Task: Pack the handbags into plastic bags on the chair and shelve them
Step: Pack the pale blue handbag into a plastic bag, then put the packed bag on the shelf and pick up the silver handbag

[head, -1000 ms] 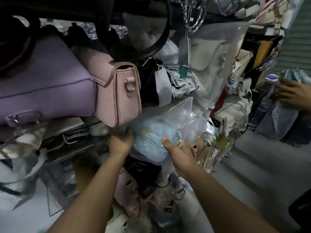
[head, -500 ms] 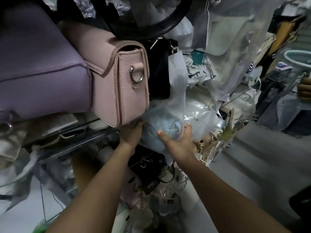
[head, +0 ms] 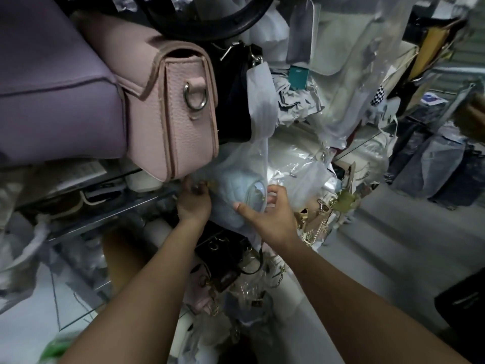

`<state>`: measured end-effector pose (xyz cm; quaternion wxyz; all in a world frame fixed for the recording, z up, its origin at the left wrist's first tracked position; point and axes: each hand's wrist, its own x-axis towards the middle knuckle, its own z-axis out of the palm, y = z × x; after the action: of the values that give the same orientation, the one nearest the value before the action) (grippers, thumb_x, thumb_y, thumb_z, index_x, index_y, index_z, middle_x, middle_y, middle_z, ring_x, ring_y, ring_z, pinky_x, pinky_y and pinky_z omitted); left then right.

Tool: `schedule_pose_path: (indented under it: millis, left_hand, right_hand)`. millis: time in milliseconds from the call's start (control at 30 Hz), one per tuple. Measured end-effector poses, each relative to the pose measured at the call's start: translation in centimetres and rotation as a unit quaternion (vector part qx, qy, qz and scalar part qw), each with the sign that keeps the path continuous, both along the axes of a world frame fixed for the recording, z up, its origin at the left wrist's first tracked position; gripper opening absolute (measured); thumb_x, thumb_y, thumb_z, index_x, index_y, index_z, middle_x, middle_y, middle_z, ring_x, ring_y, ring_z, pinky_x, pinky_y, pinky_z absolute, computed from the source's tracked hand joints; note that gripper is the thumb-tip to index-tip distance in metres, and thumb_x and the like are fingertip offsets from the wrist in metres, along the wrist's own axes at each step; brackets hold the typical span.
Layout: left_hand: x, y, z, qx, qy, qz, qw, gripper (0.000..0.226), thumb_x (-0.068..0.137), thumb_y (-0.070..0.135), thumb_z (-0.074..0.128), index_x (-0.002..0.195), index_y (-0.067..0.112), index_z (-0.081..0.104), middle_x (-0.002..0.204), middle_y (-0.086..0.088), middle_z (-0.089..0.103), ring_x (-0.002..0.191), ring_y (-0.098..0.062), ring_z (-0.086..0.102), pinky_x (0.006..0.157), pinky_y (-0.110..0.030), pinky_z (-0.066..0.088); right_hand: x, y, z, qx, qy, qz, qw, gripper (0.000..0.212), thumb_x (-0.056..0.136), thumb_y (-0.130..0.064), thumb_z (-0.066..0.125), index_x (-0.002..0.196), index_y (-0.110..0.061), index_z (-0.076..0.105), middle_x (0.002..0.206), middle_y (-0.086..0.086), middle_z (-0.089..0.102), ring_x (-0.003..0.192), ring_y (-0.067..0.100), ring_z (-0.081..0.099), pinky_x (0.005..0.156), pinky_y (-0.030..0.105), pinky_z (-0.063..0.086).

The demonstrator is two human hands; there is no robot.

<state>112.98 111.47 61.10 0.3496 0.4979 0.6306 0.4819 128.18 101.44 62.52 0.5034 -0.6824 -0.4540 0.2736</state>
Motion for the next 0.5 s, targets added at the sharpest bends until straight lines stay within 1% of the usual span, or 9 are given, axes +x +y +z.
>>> schedule_pose_path:
  millis: [67,133,200,267,300,400,467,500]
  left_hand:
    - [-0.5,-1.3,0.2,-0.001,-0.016,0.010,1.000,0.039,0.099,0.021,0.055,0.135,0.006,0.055,0.127,-0.014,0.065,0.121,-0.028,0.060,0.101,-0.031,0.043]
    - [-1.1,-3.0,0.4,0.017,-0.002,0.010,1.000,0.036,0.099,0.019,0.054,0.133,0.006,0.057,0.127,-0.015,0.065,0.120,-0.030,0.060,0.099,-0.032,0.045]
    - [-1.7,-4.8,0.4,0.037,-0.008,0.010,0.999,0.033,0.097,0.016,0.056,0.128,0.008,0.063,0.122,-0.011,0.068,0.114,-0.027,0.063,0.098,-0.032,0.046]
    - [-2.3,-6.7,0.5,0.045,-0.025,0.023,0.998,0.025,0.095,0.014,0.058,0.118,0.010,0.069,0.112,-0.006,0.072,0.106,-0.022,0.065,0.097,-0.029,0.048]
    - [-2.5,-7.7,0.7,0.048,-0.020,0.035,0.998,0.021,0.094,0.017,0.059,0.111,0.011,0.071,0.108,-0.005,0.073,0.105,-0.021,0.066,0.097,-0.029,0.049]
    - [-3.3,-11.4,1.2,0.062,0.003,0.063,0.996,0.015,0.092,0.026,0.061,0.101,0.020,0.072,0.101,0.000,0.074,0.103,-0.021,0.068,0.098,-0.032,0.051]
    - [-3.6,-14.8,1.6,0.074,0.030,0.062,0.995,0.014,0.089,0.035,0.060,0.099,0.029,0.070,0.100,0.005,0.073,0.098,-0.020,0.069,0.095,-0.039,0.054]
    - [-3.8,-16.6,1.6,0.080,0.064,0.059,0.993,0.017,0.088,0.041,0.059,0.099,0.033,0.068,0.100,0.006,0.072,0.096,-0.020,0.069,0.092,-0.043,0.056]
  right_hand:
    - [0.3,-0.7,0.4,0.009,-0.025,0.010,1.000,0.075,0.054,-0.068,0.085,0.114,-0.043,0.046,0.113,-0.013,0.060,0.103,0.009,0.061,0.091,0.040,0.056]
    - [0.9,-1.4,1.1,0.028,-0.048,0.014,0.998,0.073,0.060,-0.065,0.084,0.117,-0.041,0.047,0.119,-0.011,0.057,0.108,0.009,0.057,0.094,0.038,0.054]
    - [1.5,-2.3,1.9,0.055,-0.070,0.027,0.996,0.069,0.064,-0.064,0.082,0.118,-0.041,0.046,0.123,-0.010,0.054,0.111,0.011,0.056,0.095,0.038,0.053]
    - [2.2,-3.3,2.5,0.085,-0.098,0.035,0.991,0.065,0.069,-0.061,0.080,0.122,-0.038,0.049,0.125,-0.009,0.051,0.113,0.013,0.055,0.095,0.037,0.052]
    - [2.6,-3.8,2.7,0.104,-0.117,0.037,0.987,0.063,0.072,-0.059,0.078,0.124,-0.035,0.051,0.126,-0.008,0.051,0.115,0.014,0.053,0.096,0.036,0.051]
    - [3.0,-5.9,2.9,0.180,-0.188,0.057,0.964,0.052,0.079,-0.053,0.073,0.122,-0.026,0.060,0.127,-0.005,0.053,0.123,0.017,0.049,0.099,0.029,0.043]
    - [2.9,-7.6,2.5,0.247,-0.241,0.085,0.935,0.047,0.082,-0.047,0.072,0.119,-0.018,0.066,0.124,-0.001,0.060,0.120,0.019,0.052,0.099,0.028,0.043]
    - [2.8,-8.6,2.1,0.278,-0.261,0.106,0.918,0.046,0.083,-0.045,0.073,0.118,-0.015,0.068,0.122,0.001,0.062,0.118,0.021,0.054,0.099,0.030,0.044]
